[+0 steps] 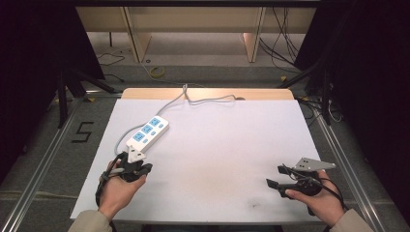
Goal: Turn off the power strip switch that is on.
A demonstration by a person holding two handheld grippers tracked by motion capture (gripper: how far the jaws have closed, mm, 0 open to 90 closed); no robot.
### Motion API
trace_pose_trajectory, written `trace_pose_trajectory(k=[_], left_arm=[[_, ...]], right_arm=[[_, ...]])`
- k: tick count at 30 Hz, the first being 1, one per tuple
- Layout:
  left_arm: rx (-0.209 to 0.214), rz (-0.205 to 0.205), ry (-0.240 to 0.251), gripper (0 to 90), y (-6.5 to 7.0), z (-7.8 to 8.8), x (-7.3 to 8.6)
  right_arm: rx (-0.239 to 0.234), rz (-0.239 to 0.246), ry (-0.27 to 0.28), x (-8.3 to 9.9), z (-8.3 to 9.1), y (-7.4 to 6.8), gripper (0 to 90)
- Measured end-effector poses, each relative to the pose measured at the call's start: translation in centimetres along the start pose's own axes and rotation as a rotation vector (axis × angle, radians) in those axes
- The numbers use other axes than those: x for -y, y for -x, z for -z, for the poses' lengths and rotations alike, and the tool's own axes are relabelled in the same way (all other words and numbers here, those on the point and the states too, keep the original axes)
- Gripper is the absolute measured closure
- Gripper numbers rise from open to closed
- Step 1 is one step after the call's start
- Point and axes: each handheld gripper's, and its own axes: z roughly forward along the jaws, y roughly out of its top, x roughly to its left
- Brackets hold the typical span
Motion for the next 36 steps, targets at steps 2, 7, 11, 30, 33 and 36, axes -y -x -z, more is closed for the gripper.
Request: trace_pose_trajectory(k=[2, 7, 11, 30, 33, 36], left_arm=[[-0.004, 0.006, -0.001, 89.8, -0.1, 0.0, 0.0], [-0.013, 0.018, -0.003, 89.8, -0.6, -0.1, -0.2], [-0.024, 0.027, 0.001, 89.8, -0.9, -0.2, -0.4], [-0.065, 0.039, -0.010, 89.8, -2.4, -0.6, -1.1], [-0.071, 0.044, -0.014, 89.8, -2.7, -0.7, -1.3], [-0.075, 0.049, -0.017, 89.8, -2.9, -0.8, -1.4]], right_arm=[[0.000, 0.000, 0.000, 0.0, 0.0, 0.0, 29.0], [0.000, -0.001, 0.000, 0.0, 0.0, 0.0, 29.0], [0.001, -0.001, 0.000, 0.0, 0.0, 0.0, 29.0], [0.003, -0.002, -0.002, 0.0, 0.0, 0.0, 29.2], [0.003, -0.003, -0.002, 0.0, 0.0, 0.0, 29.2], [0.004, -0.003, -0.003, 0.0, 0.0, 0.0, 29.2]])
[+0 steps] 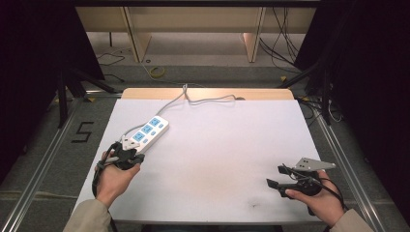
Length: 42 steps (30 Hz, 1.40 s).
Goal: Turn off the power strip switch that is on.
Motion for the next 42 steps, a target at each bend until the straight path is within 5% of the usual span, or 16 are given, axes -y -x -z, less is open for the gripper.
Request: trace_pose_trajectory(k=[42], left_arm=[[-0.046, 0.030, -0.014, 89.8, -1.7, -2.0, -2.4]], right_arm=[[0.007, 0.002, -0.009, 0.0, 0.0, 0.0, 29.6]])
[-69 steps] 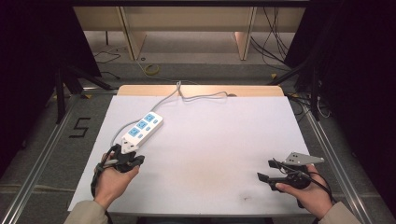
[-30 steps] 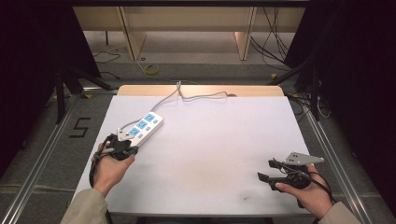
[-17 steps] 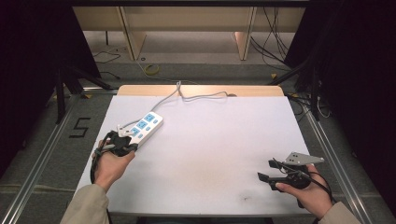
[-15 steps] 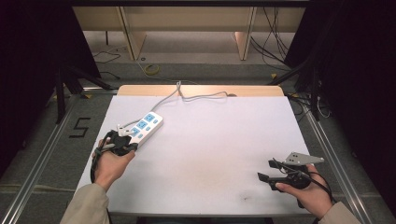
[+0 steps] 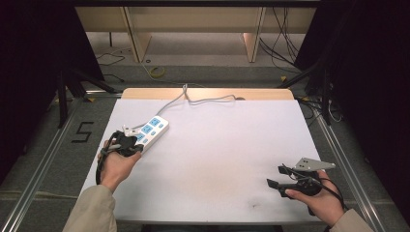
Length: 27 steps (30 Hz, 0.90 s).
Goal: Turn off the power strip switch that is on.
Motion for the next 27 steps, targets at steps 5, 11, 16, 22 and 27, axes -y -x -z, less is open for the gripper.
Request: trace_pose_trajectory(k=[5, 11, 16, 22, 27], left_arm=[[-0.004, 0.008, -0.004, 89.8, -0.17, -0.25, -0.11], [-0.010, 0.006, -0.004, 89.8, -0.45, -0.37, -0.33], [-0.015, 0.003, -0.005, 89.8, -0.51, -0.49, -0.58], [-0.019, 0.004, -0.008, 89.8, -0.63, -0.75, -0.82], [-0.025, 0.009, -0.008, 89.8, -0.75, -0.99, -1.00]], right_arm=[[0.000, 0.000, 0.000, 0.00, -0.01, 0.01, 29.6], [-0.001, 0.000, 0.000, 0.01, -0.03, 0.02, 29.7], [-0.001, 0.001, 0.000, 0.02, -0.04, 0.02, 29.7], [0.001, 0.002, 0.000, 0.02, -0.04, 0.05, 29.7], [-0.002, 0.000, -0.002, 0.02, -0.05, 0.02, 29.7]])
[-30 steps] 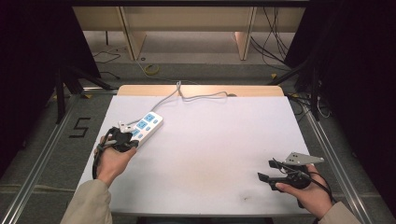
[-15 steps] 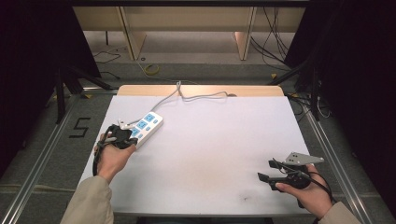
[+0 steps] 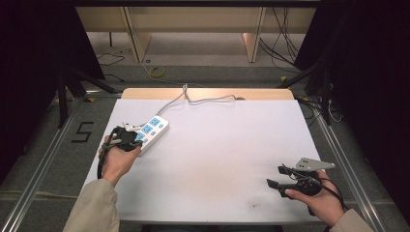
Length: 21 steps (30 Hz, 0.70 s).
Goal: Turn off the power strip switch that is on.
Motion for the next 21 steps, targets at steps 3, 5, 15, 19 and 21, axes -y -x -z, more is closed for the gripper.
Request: trace_pose_trajectory(k=[3, 5, 15, 19, 21], left_arm=[[-0.003, -0.002, -0.003, 89.8, -0.1, -0.2, -0.1], [-0.005, -0.005, -0.009, 89.9, -0.1, -0.4, -0.1], [-0.009, 0.001, -0.013, 89.8, -0.3, -0.9, -0.6], [-0.016, -0.003, -0.019, 89.8, -0.4, -1.1, -0.8], [-0.016, -0.001, -0.018, 89.8, -0.4, -1.1, -0.8]], right_arm=[[0.001, 0.000, 0.000, 0.0, 0.0, 0.0, 29.7], [0.001, 0.002, 0.000, 0.0, 0.0, 0.0, 29.8], [0.002, 0.000, -0.002, 0.0, 0.0, 0.0, 29.7], [0.002, -0.001, -0.004, 0.0, 0.0, 0.0, 29.7], [0.003, -0.001, -0.004, 0.0, 0.0, 0.0, 29.7]])
